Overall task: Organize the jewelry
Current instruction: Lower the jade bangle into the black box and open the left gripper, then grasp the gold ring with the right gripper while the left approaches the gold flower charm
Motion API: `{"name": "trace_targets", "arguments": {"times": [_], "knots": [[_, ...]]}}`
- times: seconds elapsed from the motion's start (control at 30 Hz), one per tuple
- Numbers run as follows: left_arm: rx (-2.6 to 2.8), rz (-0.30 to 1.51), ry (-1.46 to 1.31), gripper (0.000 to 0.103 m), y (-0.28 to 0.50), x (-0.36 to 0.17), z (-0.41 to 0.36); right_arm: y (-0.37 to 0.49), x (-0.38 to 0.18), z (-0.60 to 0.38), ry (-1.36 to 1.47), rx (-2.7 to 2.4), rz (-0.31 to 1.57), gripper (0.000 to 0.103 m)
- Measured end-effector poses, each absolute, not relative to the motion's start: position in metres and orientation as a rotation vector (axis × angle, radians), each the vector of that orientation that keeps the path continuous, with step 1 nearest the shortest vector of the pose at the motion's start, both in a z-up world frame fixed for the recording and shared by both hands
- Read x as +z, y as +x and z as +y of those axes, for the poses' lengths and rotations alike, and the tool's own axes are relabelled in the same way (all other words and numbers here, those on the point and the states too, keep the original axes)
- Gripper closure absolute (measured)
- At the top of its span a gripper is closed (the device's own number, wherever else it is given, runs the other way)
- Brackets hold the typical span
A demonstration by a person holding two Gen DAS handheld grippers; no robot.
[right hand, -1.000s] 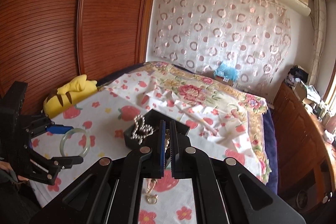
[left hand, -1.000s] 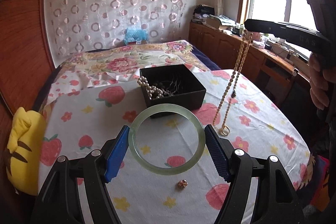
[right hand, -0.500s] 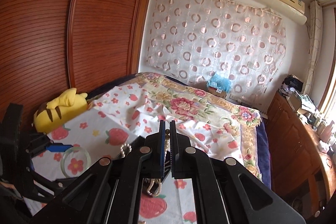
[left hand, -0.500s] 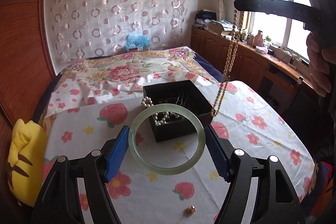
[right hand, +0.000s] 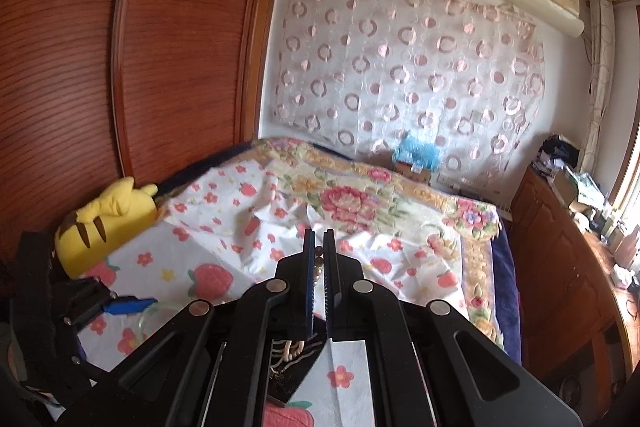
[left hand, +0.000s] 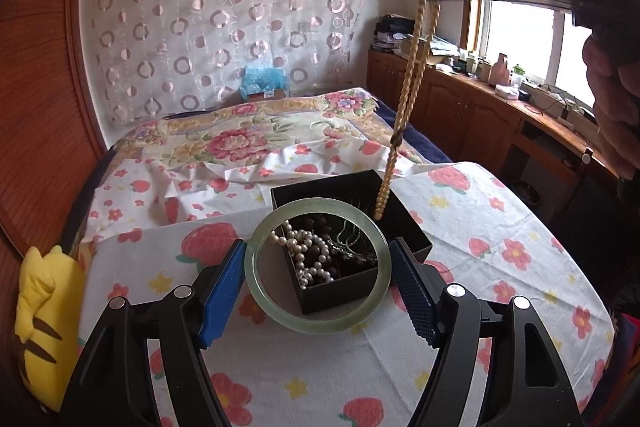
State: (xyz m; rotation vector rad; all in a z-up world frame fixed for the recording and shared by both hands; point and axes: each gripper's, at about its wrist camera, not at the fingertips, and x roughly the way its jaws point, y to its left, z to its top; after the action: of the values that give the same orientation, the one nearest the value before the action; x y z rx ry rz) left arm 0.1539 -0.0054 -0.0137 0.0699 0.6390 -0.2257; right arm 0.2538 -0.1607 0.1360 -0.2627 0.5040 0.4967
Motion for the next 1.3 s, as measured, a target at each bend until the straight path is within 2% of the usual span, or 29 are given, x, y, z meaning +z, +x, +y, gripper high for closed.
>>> {"name": "trace_targets", "arguments": {"times": [0.3,0.4,0.93,1.0,1.3], "knots": [[-0.220,0.690,0.062,0.034,0.186,-0.031,-0.009,0.281,0.061,-0.165,-0.150,0.550,0.680,0.096],[-0.219,0.692,0.065,0.034,0.191,-0.033,-0.010,0.278,0.048,-0.167,-0.139,0.550,0.689,0.086],[-0.233,0.727,0.103,0.034,0.224,-0.049,-0.040,0.251,0.017,-0.212,-0.129,0.511,0.694,0.086],[-0.234,0.724,0.100,0.028,0.221,-0.050,-0.038,0.248,0.010,-0.217,-0.128,0.511,0.702,0.086],[-0.245,0.705,0.077,0.027,0.184,-0.043,-0.020,0.210,-0.020,-0.223,-0.132,0.540,0.722,0.086]]}}
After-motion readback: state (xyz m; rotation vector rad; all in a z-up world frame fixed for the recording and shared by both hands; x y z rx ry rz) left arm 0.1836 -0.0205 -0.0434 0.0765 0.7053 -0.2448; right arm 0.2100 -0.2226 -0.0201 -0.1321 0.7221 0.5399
